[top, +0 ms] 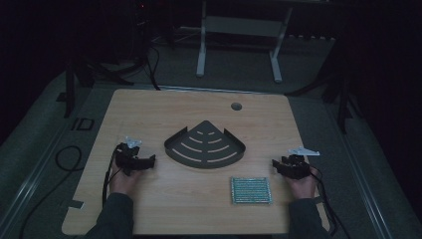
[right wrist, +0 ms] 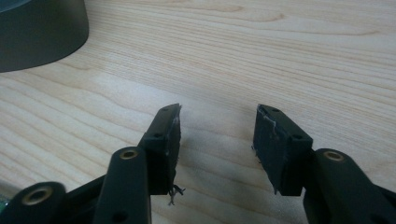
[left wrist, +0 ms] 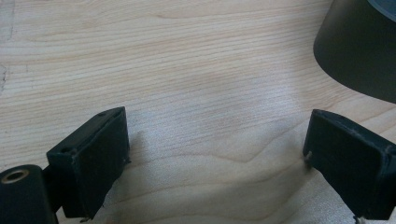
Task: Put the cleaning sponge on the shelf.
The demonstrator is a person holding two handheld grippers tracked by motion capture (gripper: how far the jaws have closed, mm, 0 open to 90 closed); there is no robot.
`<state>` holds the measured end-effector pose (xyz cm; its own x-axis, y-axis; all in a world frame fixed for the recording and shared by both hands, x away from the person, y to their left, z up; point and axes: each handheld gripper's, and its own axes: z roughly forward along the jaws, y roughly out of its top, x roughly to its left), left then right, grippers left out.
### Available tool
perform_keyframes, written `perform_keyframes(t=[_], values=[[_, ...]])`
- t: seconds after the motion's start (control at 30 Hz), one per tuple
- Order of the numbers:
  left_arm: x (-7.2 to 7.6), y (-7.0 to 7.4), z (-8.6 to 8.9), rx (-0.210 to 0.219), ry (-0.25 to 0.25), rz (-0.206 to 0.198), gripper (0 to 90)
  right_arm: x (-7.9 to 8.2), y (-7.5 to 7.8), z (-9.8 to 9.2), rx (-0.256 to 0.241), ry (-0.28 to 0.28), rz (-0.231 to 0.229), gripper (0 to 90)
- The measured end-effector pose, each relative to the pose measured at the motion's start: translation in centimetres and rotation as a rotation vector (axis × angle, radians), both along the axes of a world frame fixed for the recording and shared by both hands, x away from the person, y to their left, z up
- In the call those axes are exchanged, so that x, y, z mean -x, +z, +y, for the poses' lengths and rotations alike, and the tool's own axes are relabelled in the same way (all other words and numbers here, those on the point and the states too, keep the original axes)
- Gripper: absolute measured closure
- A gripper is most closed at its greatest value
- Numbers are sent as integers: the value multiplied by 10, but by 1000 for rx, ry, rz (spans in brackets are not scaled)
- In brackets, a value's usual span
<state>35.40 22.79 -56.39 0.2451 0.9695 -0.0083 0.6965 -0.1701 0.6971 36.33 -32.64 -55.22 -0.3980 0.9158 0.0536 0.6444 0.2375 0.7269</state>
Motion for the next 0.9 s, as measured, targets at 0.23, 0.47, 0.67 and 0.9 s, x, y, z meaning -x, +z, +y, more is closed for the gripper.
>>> perform_keyframes(t=[0.23,0.47,0.67,0.9], values=[[0,0,0,0,0,1,73,7,12,0,-6,16,-53,559],[0,0,0,0,0,0,73,12,21,2,12,27,-80,663],[0,0,0,0,0,0,73,18,29,9,42,114,-62,854],[0,0,0,0,3,0,73,31,37,19,97,194,-52,896]])
